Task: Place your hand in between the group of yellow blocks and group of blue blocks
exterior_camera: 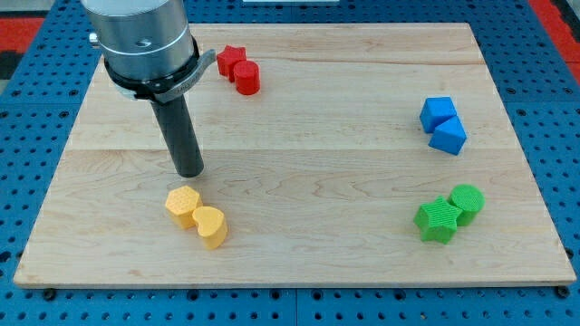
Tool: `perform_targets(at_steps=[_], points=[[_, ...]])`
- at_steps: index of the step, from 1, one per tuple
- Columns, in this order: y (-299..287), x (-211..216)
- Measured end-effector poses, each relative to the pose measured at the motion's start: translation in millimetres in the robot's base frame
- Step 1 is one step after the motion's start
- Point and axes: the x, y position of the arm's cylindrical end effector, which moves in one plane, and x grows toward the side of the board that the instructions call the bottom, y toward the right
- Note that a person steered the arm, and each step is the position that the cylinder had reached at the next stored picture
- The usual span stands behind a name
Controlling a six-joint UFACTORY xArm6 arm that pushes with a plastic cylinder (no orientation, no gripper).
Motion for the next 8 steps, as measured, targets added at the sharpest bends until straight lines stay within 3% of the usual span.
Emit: perform_targets(at_steps=[4, 6, 8], points=[[6, 0], [84, 0], [110, -1]])
